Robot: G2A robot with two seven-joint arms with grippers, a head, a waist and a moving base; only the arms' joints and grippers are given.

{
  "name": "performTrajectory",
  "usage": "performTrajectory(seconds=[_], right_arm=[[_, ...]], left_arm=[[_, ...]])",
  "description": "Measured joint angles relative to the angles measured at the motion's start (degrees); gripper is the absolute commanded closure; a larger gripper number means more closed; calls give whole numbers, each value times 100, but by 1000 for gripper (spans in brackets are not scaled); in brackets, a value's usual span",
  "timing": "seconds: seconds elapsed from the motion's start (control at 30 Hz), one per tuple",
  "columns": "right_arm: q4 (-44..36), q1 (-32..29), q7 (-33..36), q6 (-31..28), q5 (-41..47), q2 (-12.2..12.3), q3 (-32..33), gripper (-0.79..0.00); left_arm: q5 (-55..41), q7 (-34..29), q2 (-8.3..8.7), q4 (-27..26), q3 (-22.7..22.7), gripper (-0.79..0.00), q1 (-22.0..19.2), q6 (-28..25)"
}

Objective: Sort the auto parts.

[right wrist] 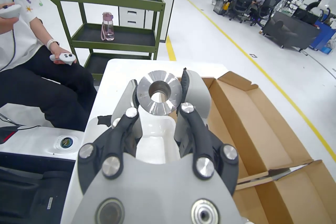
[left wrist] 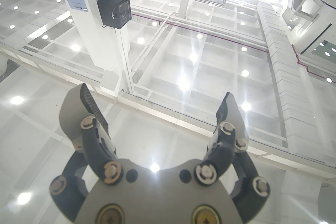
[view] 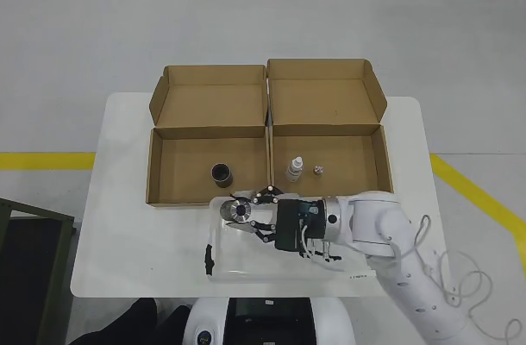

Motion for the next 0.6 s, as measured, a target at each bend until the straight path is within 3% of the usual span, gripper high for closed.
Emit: performTrajectory(seconds=[0.6], right_arm=[[-837,-154,-513,256,508,152,1295,0]], left_arm=[[0,0,0,0,0,-785,0,0]])
